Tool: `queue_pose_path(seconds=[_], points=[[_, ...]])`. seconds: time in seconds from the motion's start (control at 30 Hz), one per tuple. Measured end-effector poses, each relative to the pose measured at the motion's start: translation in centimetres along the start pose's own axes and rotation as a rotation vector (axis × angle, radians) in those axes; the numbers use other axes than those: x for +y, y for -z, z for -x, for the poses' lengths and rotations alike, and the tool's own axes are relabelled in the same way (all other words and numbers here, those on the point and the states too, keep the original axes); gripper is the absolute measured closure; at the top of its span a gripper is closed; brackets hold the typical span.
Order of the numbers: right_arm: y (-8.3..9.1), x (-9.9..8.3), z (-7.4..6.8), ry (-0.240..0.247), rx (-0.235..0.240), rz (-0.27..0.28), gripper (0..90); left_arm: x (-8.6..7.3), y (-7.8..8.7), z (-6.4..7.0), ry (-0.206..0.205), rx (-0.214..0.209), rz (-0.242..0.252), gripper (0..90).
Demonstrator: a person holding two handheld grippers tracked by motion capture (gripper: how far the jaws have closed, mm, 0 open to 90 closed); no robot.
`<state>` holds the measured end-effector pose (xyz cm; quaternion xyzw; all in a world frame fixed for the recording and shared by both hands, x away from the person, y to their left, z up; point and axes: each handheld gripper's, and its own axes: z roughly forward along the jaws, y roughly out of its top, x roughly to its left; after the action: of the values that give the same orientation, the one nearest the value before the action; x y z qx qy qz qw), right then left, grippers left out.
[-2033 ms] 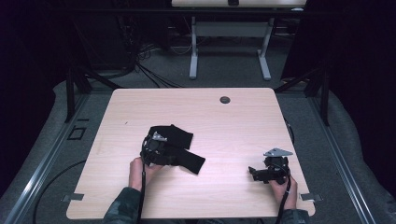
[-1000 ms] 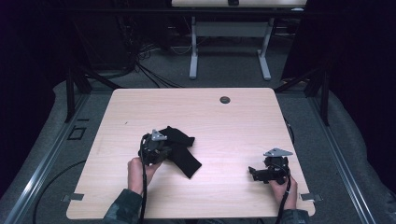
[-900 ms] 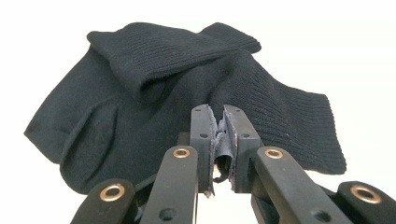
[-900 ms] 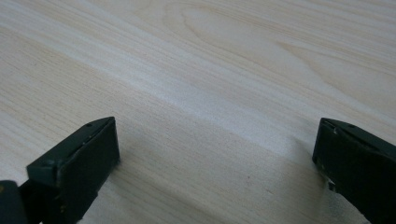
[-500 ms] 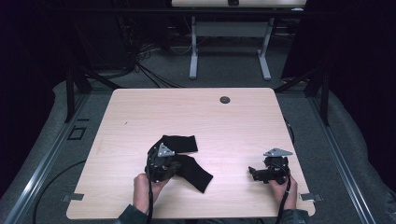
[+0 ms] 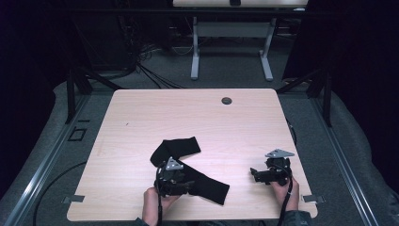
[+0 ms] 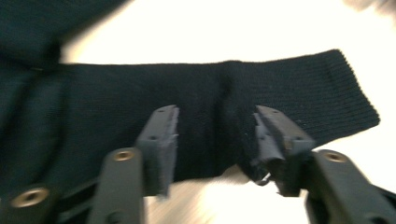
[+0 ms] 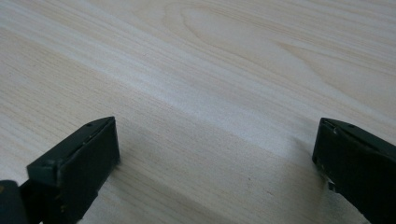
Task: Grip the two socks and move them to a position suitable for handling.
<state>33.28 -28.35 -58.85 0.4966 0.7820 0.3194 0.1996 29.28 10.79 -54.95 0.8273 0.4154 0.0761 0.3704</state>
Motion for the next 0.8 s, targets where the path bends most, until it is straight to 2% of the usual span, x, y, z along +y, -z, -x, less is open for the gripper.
queue_pose_path(seconds=[0.03,0.07,0.1,0.13,0.17,0.2,0.33,0.37,0.43,0.5,0.53,0.57,0.63,0.67,0.73,0.77,0.8], points=[[0.0,0.0,0.0,0.002,-0.004,-0.004,0.0,0.0,1.0,-1.4,0.029,0.027,0.024,36.9],[0.0,0.0,0.0,0.002,-0.004,-0.004,0.0,0.0,1.0,-1.4,0.029,0.027,0.024,35.3],[0.0,0.0,0.0,0.0,-0.001,-0.004,0.0,0.0,1.3,-2.1,0.056,0.039,0.036,35.3],[0.1,0.0,-0.1,-0.004,-0.01,-0.003,1.0,0.1,1.7,-3.3,0.067,0.085,0.04,33.5],[0.1,0.0,-0.1,-0.002,-0.006,-0.003,2.3,0.1,1.7,-3.3,0.067,0.085,0.04,33.6],[0.2,0.0,-0.1,0.0,-0.005,0.001,3.2,0.2,1.6,-4.3,0.08,0.112,0.023,33.0],[0.6,0.0,-0.4,-0.017,-0.003,-0.017,8.8,0.0,0.9,-5.4,0.068,0.159,-0.013,33.7],[0.7,0.0,-0.6,-0.036,0.014,-0.01,11.9,0.0,0.7,-5.6,0.068,0.17,-0.021,33.8],[1.0,0.0,-0.6,-0.033,0.031,-0.012,14.6,0.0,0.5,-5.7,0.07,0.175,-0.031,35.0],[2.0,0.4,-2.1,-0.039,0.044,-0.018,18.4,0.1,0.2,-6.0,0.051,0.197,-0.04,36.7],[2.0,0.4,-2.1,-0.039,0.044,-0.018,18.4,0.1,0.2,-6.0,0.051,0.197,-0.04,38.3],[2.8,0.9,-3.4,-0.047,0.087,-0.028,21.8,0.2,0.0,-6.1,0.049,0.203,-0.042,39.5],[3.5,1.4,-4.9,-0.051,0.15,-0.048,24.6,0.7,-0.2,-6.3,0.039,0.205,-0.057,42.8],[3.5,1.4,-4.9,-0.051,0.15,-0.048,24.6,0.7,-0.2,-6.3,0.039,0.205,-0.057,44.7],[3.7,1.8,-6.7,-0.02,0.202,-0.076,30.2,0.9,-0.5,-6.3,0.029,0.208,-0.074,46.9],[3.2,2.0,-8.7,0.012,0.223,-0.122,38.9,1.0,-0.8,-6.3,0.025,0.208,-0.08,51.3],[3.0,2.0,-9.3,0.026,0.222,-0.136,41.0,1.1,-1.0,-6.3,0.02,0.204,-0.083,53.4]])
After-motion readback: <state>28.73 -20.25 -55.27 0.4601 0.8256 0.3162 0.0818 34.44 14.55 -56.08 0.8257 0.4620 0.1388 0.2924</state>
